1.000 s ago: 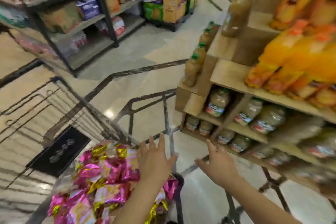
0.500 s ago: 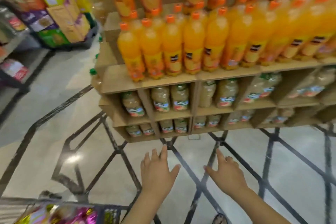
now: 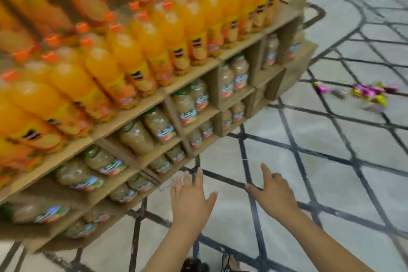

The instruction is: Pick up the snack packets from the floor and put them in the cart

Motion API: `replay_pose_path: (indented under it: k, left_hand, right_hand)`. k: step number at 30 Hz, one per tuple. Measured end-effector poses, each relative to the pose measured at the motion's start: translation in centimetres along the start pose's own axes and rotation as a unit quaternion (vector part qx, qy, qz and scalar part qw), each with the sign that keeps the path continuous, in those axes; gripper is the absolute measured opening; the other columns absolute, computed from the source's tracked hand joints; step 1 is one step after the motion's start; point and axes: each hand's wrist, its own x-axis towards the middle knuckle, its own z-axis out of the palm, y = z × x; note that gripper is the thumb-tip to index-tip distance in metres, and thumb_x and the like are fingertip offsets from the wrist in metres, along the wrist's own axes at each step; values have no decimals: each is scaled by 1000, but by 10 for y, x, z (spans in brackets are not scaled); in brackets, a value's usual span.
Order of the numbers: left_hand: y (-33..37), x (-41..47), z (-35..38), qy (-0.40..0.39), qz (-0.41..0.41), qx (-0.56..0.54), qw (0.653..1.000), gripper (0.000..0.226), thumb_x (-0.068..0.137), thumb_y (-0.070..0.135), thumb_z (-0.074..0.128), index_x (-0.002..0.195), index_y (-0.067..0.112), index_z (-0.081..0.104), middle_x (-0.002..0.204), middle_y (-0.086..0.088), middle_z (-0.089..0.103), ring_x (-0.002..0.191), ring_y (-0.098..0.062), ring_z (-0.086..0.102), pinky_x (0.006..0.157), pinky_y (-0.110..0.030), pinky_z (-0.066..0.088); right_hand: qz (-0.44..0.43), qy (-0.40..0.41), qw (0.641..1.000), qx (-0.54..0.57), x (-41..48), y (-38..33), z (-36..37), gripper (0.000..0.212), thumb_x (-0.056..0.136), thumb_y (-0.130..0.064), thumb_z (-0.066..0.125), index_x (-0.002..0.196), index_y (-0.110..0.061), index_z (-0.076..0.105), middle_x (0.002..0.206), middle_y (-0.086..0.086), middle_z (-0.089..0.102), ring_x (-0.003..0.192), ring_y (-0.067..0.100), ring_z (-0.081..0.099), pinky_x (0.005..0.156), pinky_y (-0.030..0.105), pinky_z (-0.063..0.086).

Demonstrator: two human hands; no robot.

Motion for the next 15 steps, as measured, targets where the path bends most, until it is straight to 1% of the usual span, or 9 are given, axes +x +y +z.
replay_pose_path:
  k: [3,6,9,15]
  left_hand:
    - [47,25,-6,8,60,26,998,79,96,66,33,157,29,-1,165,-9,10,151,-32,8,122,-44,11]
    - [89,53,-9,-1,106,50,993,77,97,65,32,157,30,1,164,-8,12,150,-32,9,122,-44,13]
    - [125,79,-14,-5,148,61,987,77,97,64,34,158,30,2,164,-8,15,150,-32,11,121,-44,16]
    - [217,174,-43,-9,217,91,972,77,96,65,33,158,28,4,163,-11,16,149,-34,13,120,-43,14]
  right_hand:
    - [51,17,998,39,8,39,-18,85,92,-66,41,155,-23,5,147,16,35,132,34,38,102,40,39]
    - [100,32,992,72,20,72,-35,87,91,-67,42,156,-24,3,149,16,35,134,34,37,104,40,40]
    - [137,41,985,92,37,94,-55,87,91,-66,43,155,-25,3,152,15,30,137,35,32,107,43,38]
    - [206,74,970,109,115,134,-122,86,91,-65,44,155,-23,4,147,15,35,133,34,36,104,41,39]
